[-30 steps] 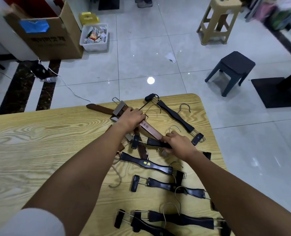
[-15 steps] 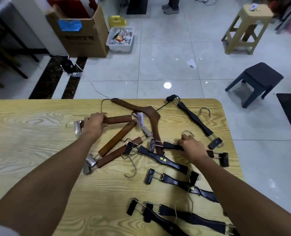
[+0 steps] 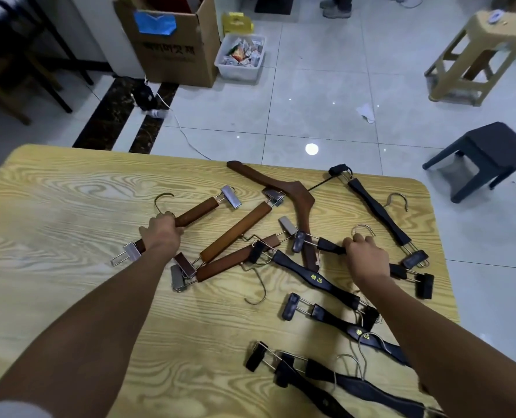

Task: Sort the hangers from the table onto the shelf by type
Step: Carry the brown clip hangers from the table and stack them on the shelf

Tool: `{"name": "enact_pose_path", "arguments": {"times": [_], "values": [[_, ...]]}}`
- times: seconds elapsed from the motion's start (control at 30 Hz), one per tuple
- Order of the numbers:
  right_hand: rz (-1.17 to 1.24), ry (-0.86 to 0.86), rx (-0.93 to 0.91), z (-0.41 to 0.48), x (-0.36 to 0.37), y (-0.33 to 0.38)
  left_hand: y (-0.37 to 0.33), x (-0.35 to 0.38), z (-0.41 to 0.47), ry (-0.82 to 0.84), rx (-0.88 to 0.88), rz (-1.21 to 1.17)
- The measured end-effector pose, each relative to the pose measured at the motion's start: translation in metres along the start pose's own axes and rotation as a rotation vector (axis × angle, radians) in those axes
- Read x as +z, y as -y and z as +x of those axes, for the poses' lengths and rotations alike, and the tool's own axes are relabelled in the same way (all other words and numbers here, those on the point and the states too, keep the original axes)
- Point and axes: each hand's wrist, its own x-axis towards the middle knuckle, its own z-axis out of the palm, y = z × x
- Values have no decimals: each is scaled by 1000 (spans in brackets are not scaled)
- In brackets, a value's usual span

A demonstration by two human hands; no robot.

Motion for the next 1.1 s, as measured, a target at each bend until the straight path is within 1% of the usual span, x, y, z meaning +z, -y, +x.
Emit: {"name": "enact_pose_path", "arguments": {"times": [0.23,0.43,0.57,0.77,0.87,0.97,1.03,1.1], "values": [[-48,-35,55,-3,-7,8,8,5,4,20,-5,45],[-87,-31,52,-7,-8,9,10,10,6,41,34,57],[-65,-1,36,-13,-4,9,10,11,7,64,70,70],[-48,-14,68,-19,-9,4,6,6,6,104,71,55],[-31,-27,100,-19,-12,-1,2,1,5,94,84,29],[-34,-42,131,-19,-13,-7,-11,-7,4,8,143,56],[-45,-45,157,-17,-12,-10,-26,-11,4,-82,241,93],[-37,-41,195,-14,-9,-13,-48,-14,4,-111,374,113]]}}
